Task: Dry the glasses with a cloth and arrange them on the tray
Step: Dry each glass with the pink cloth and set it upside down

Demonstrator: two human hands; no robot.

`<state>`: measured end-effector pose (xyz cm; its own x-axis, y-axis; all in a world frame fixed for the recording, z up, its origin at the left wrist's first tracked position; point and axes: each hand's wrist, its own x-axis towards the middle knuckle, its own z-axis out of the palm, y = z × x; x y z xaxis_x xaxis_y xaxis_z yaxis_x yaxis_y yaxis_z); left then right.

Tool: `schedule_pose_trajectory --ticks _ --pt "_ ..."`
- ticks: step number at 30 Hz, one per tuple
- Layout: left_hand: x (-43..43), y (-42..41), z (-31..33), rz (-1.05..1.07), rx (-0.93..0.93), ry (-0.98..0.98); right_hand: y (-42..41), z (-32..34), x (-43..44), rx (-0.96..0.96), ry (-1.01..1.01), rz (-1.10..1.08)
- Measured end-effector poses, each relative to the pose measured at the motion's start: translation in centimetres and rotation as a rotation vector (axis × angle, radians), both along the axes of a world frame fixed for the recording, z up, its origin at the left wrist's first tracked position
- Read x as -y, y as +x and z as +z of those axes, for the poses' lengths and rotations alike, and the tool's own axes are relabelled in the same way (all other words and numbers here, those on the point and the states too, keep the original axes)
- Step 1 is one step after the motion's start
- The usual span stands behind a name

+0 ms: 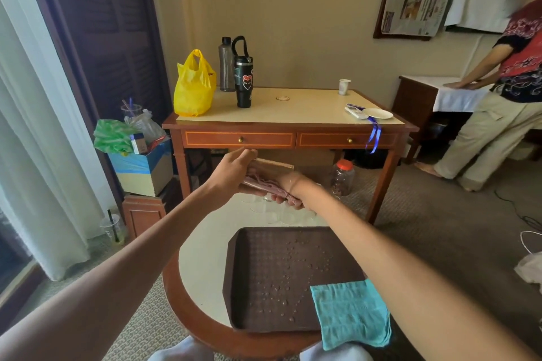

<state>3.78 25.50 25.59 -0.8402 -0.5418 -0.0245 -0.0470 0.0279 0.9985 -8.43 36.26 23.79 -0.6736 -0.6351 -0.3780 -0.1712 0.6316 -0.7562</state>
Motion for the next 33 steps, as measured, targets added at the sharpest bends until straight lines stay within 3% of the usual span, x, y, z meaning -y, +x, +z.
schedule_pose_trajectory --ticks 2,4,8,12,15,18,21,23,25,28,30,33 --pt "0.6 0.0 -0.3 -0.032 0.008 0.208 -0.8 -0.5 0.6 -0.454 0.007 0.006" --pt "1.2 0.3 -0.3 -0.086 0.040 0.363 -0.8 -0.5 0.3 -0.875 -0.132 0.002" --pt "0.9 0.7 -0.5 -0.142 0.146 0.480 1.2 1.6 -1.3 -1.222 -0.203 0.105" --pt "0.5 0.5 -0.4 -0.067 0.185 0.412 1.4 1.8 -1.9 -1.243 -0.172 0.182" --pt "0.1 0.2 0.1 0.009 0.139 0.330 0.7 0.9 -1.4 -1.101 -0.153 0.141" --pt "0.0 0.0 0.8 0.024 0.063 0.205 -0.6 -0.2 0.2 -0.724 -0.149 -0.019" --pt "0.1 0.0 1.6 0.012 -0.003 -0.060 0.0 0.5 0.3 -0.203 -0.297 0.047" --pt "0.2 0.0 1.7 0.026 -0.044 -0.178 0.7 1.2 0.0 -0.029 -0.311 0.090" --pt "0.5 0.0 1.5 0.026 -0.067 -0.154 -0.3 0.7 1.0 -0.118 -0.248 0.076" --pt "1.0 0.1 1.2 -0.014 -0.083 0.145 -2.0 -0.3 2.3 -0.558 -0.149 0.052" --pt "1.2 0.3 1.2 -0.062 -0.063 0.329 -1.6 0.4 1.9 -0.857 -0.271 0.029" --pt "1.6 0.8 1.2 -0.124 0.038 0.414 0.6 2.7 0.1 -1.212 -0.344 0.130"
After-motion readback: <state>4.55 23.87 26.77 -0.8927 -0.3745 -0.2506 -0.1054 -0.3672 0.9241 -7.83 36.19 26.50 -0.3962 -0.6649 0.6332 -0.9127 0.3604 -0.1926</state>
